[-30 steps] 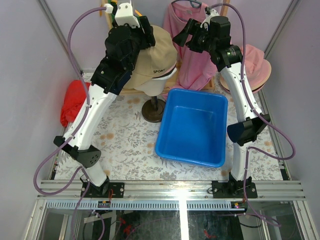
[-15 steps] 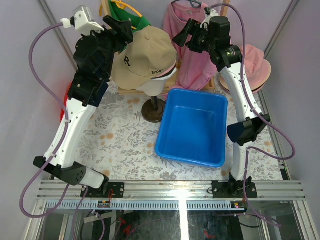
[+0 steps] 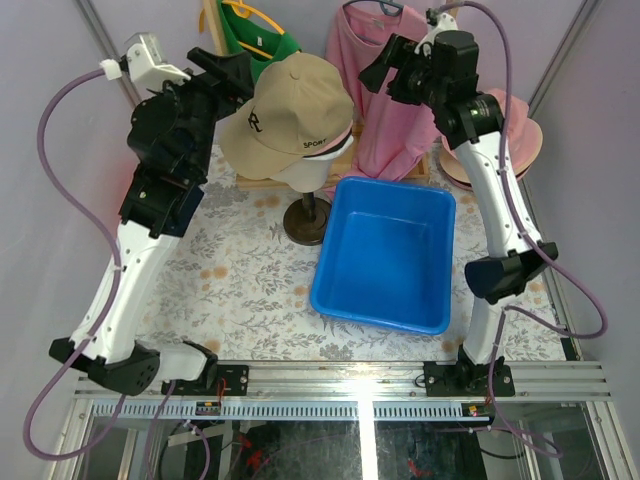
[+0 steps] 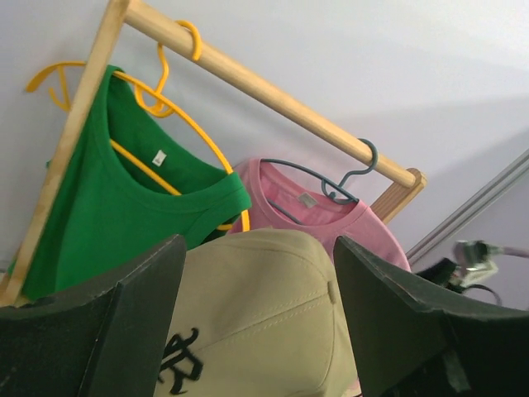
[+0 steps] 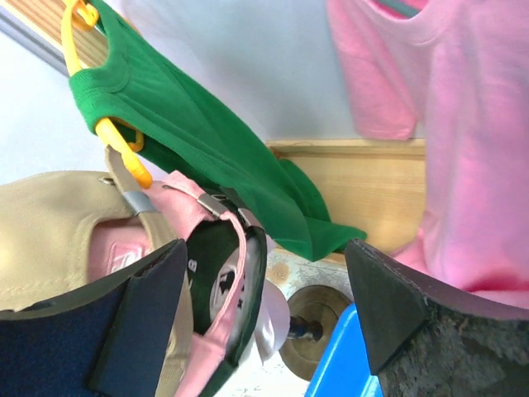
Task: Stack the hats
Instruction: Reset both arms
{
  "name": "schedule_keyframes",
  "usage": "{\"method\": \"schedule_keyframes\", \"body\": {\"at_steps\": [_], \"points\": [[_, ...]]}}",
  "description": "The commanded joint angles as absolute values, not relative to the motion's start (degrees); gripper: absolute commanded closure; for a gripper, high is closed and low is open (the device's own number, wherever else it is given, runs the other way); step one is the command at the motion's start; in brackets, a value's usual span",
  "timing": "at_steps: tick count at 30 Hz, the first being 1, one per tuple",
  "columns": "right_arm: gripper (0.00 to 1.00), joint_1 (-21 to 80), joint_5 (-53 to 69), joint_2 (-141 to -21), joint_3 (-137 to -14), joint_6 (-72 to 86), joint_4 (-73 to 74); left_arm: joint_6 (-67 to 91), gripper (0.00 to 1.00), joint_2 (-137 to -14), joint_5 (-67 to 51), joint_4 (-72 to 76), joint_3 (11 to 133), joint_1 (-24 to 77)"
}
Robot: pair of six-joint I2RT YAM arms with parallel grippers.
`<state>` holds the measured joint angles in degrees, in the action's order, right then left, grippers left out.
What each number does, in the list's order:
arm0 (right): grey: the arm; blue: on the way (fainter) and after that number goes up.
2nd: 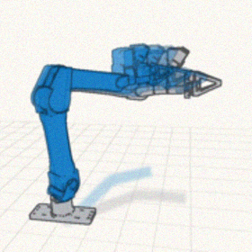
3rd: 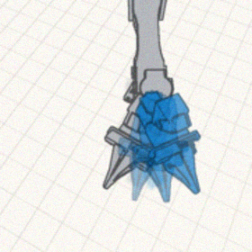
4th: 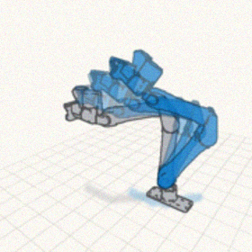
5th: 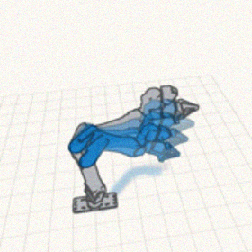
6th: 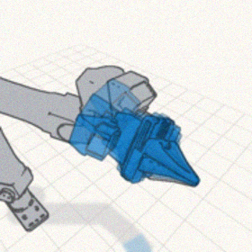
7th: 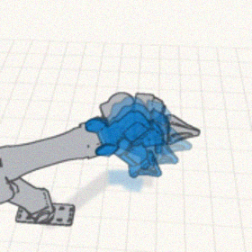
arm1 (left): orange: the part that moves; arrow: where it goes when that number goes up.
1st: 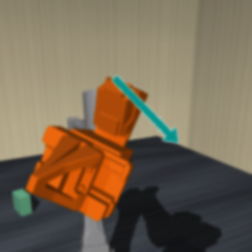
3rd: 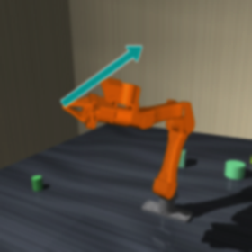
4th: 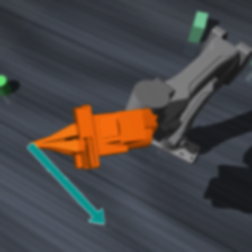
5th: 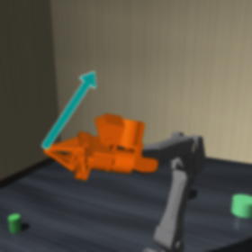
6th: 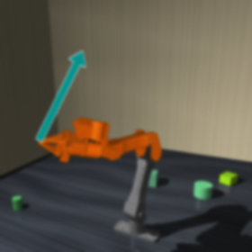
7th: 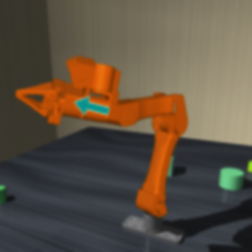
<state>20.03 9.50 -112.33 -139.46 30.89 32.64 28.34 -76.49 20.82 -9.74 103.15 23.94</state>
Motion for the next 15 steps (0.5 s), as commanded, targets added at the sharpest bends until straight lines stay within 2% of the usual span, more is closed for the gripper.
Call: {"method": "schedule_keyframes", "body": {"at_steps": [1, 6, 15], "points": [[0.15, 20.59, 2.68, -101.99, -135.77, 26.76, 31.41, 27.61, 0.28, -71.94, 24.84, -8.03, 99.55, 23.89], [0.14, 20.61, -2.81, -92.21, -125.95, 22.84, 30.55, 27.76, 0.28, -66.00, 27.74, -9.64, 91.95, 23.82], [0.09, 20.64, -12.03, -72.24, -93.99, 20.62, 27.33, 32.65, 0.28, -52.53, 36.18, -13.47, 74.30, 23.83]]}}
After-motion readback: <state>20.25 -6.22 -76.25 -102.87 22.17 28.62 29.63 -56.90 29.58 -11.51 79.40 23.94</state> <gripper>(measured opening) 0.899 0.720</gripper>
